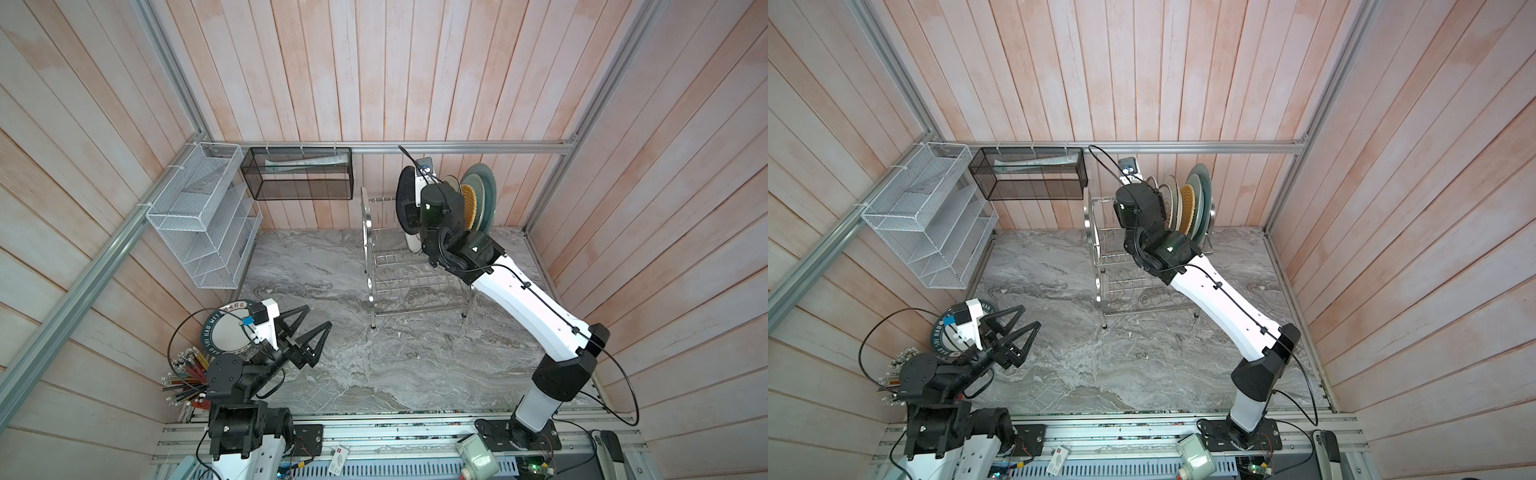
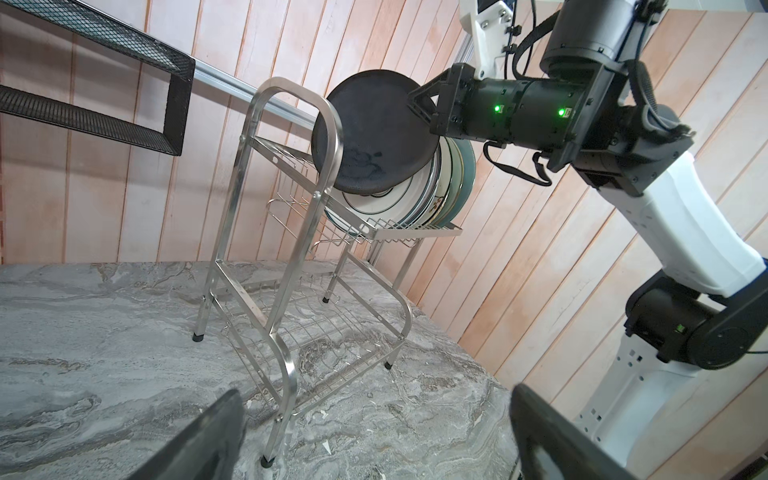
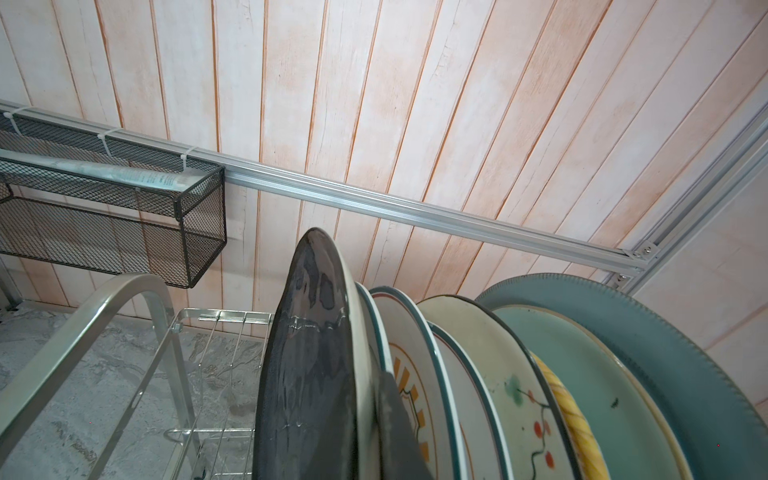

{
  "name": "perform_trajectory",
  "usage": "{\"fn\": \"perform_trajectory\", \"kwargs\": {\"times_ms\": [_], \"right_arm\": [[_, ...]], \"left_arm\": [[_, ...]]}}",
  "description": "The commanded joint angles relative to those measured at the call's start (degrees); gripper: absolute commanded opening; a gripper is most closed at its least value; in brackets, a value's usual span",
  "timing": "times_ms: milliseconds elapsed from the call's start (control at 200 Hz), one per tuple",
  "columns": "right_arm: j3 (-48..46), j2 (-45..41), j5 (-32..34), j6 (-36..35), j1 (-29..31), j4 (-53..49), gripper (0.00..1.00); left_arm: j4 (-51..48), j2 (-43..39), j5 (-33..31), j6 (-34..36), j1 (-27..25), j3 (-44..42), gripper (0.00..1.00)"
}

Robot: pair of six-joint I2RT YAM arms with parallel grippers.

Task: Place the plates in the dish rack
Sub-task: 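Lower the dark blue plate into the rack slot in front of the white plates, then lower the dark blue plate into the rack slot with the right gripper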

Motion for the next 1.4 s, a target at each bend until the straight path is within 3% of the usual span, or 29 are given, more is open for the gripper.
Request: {"fn": "perform_trajectory", "kwargs": {"times_ms": [0, 515, 875, 1395], "right_arm": [[1.40, -0.40, 1.49, -0.52, -0.73, 4.26, 0.00], [3.02, 4.39, 5.09, -5.94, 1.98, 3.97, 0.00], [4.04, 6.63, 4.32, -4.07, 3.11, 0.13, 0.00], [2.78, 4.18, 8.11, -0.51, 7.61, -6.10, 0.00]], "left_arm": [[1.88, 0.43, 1.20, -0.35, 0.42, -0.65, 1.00], [2.24, 0.21, 1.96, -0.68, 0.56, -0.68, 1.00], [2.32, -0.18, 2.36, -0.69, 0.60, -0.61, 1.00], [2.41, -0.57, 2.45, -0.93, 0.59, -0.70, 1.00]]}}
